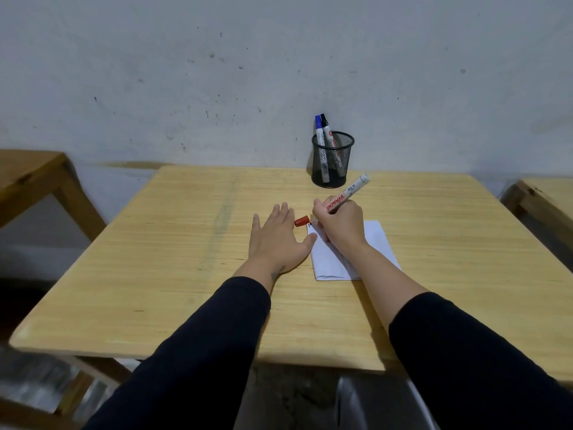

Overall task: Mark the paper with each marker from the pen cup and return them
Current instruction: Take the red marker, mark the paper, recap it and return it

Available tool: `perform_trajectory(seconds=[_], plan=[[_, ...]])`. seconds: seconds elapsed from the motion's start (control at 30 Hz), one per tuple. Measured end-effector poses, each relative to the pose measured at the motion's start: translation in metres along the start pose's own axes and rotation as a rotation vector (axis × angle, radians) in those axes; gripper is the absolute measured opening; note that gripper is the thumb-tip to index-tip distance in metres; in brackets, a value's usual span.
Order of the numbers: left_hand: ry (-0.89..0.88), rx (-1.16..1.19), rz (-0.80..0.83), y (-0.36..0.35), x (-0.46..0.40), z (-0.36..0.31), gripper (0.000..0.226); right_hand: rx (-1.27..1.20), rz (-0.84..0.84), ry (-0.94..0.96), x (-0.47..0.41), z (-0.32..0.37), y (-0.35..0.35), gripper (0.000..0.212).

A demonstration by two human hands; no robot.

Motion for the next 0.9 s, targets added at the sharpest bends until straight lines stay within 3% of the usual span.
perform_trajectory(seconds=[0.17, 0.33, 0.4, 0.5, 0.63, 0.73, 0.83, 0.9], plan=[[-0.007, 0.016, -0.009, 0.000, 0.000, 0.000, 0.081, -0.007, -0.031, -0.023, -0.001, 0.001, 0.003, 0.029], [0.096, 0.213, -0.046, 0.007, -0.001, 0.000, 0.074, -0.493, 0.013, -0.277, -0.004, 0.015, 0.012, 0.015], [0.112, 0.324, -0.139, 0.015, -0.005, 0.001, 0.059, -0.409, 0.069, -0.287, -0.014, 0.024, 0.018, 0.015], [0.022, 0.270, -0.242, 0.028, -0.013, -0.001, 0.041, -0.249, 0.170, -0.295, -0.029, 0.034, 0.028, 0.014], [0.006, 0.210, -0.109, 0.028, -0.023, -0.003, 0.029, -0.321, 0.155, -0.361, -0.042, 0.040, 0.037, 0.013], [0.038, 0.237, -0.112, 0.026, -0.025, -0.001, 0.021, -0.355, 0.142, -0.432, -0.043, 0.038, 0.039, 0.022], [0.139, 0.458, -0.199, 0.033, -0.025, -0.002, 0.016, -0.397, 0.166, -0.493, -0.040, 0.040, 0.041, 0.009], [0.155, 0.635, -0.269, 0.043, -0.029, -0.004, 0.013, -0.491, 0.163, -0.519, -0.042, 0.046, 0.041, 0.017]])
Point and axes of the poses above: each hand's wrist, its own x-axis away from the middle knuckle, its own y-axis out of the back of the hand, z = x × y, the point moved 1 cm from there along -x, towards the middle knuckle, and after that the axes turned 10 degrees about -z, right-handed, at the moved point
